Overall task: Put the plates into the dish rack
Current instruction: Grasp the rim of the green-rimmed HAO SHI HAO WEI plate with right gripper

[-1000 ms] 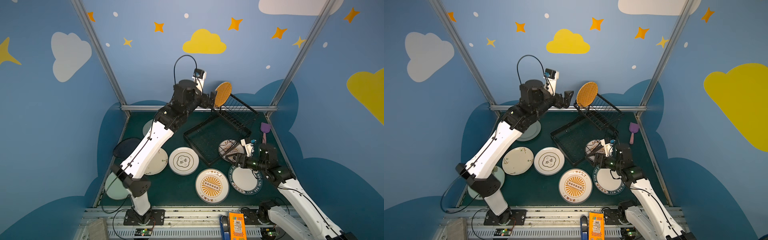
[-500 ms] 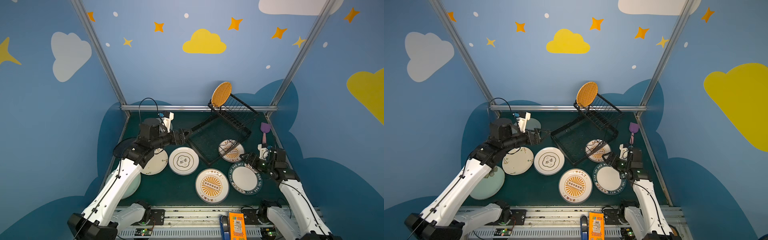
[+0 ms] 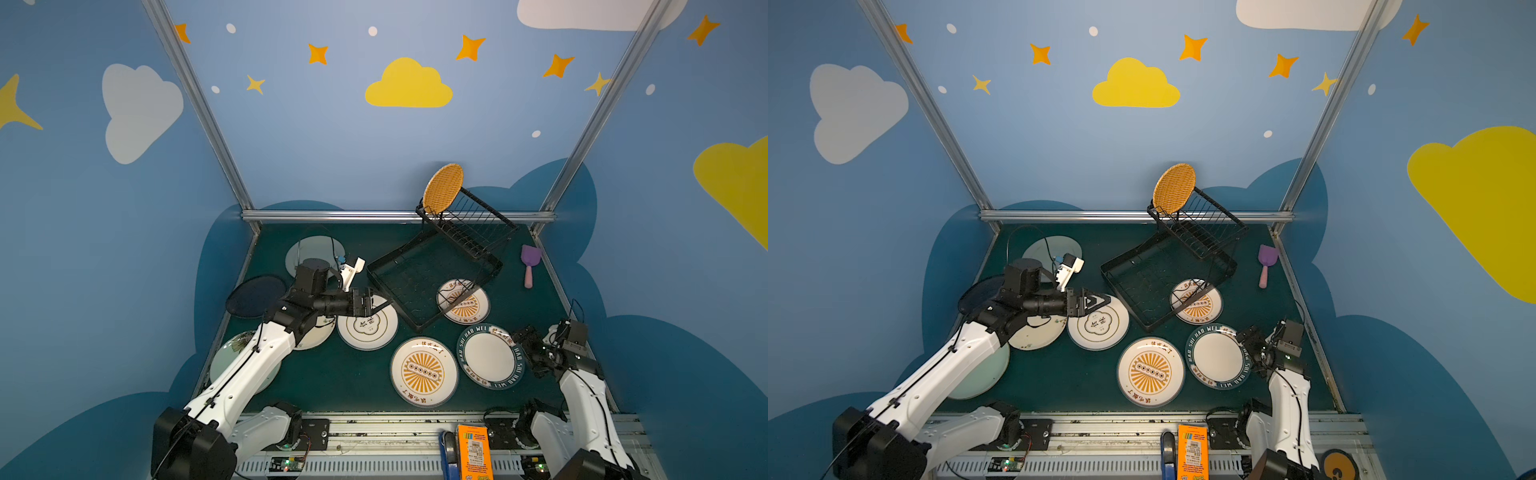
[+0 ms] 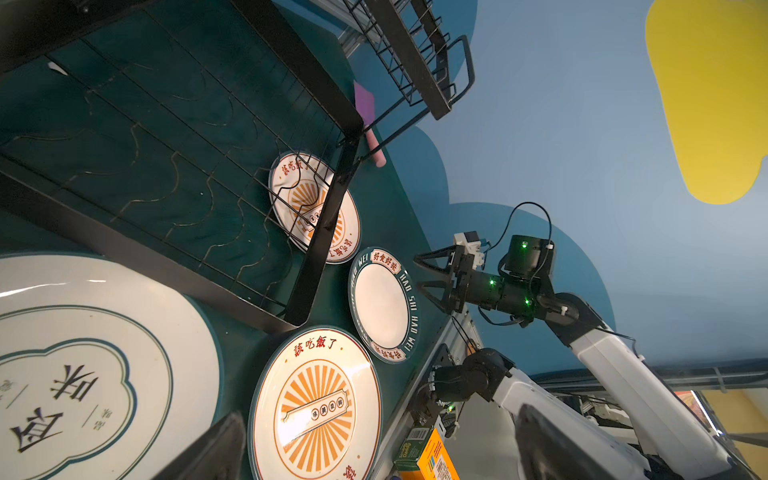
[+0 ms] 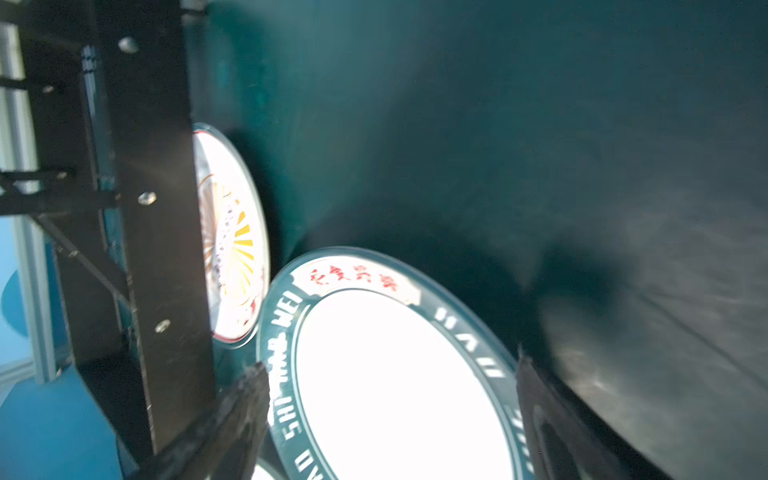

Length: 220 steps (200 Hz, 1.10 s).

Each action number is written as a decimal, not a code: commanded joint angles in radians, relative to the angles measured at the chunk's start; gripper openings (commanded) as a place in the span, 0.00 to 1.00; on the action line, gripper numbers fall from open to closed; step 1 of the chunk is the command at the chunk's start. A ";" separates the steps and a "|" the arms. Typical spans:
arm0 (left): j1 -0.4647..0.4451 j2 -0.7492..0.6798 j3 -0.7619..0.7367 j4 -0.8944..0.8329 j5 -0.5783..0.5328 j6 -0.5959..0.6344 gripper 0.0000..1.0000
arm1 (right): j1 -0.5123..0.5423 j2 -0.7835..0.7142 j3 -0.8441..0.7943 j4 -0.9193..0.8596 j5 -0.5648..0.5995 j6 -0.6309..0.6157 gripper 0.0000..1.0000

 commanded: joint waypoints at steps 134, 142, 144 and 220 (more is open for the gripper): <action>0.059 -0.047 -0.002 0.045 0.087 -0.013 1.00 | -0.033 0.157 -0.098 0.106 -0.211 0.066 0.88; 0.061 -0.051 -0.006 0.052 0.087 -0.018 1.00 | -0.033 0.159 -0.106 0.120 -0.215 0.066 0.87; 0.063 -0.051 -0.007 0.054 0.086 -0.019 1.00 | -0.033 0.160 -0.108 0.123 -0.214 0.067 0.86; 0.085 -0.055 -0.009 0.061 0.068 -0.039 1.00 | -0.037 0.155 -0.099 0.081 -0.185 0.046 0.55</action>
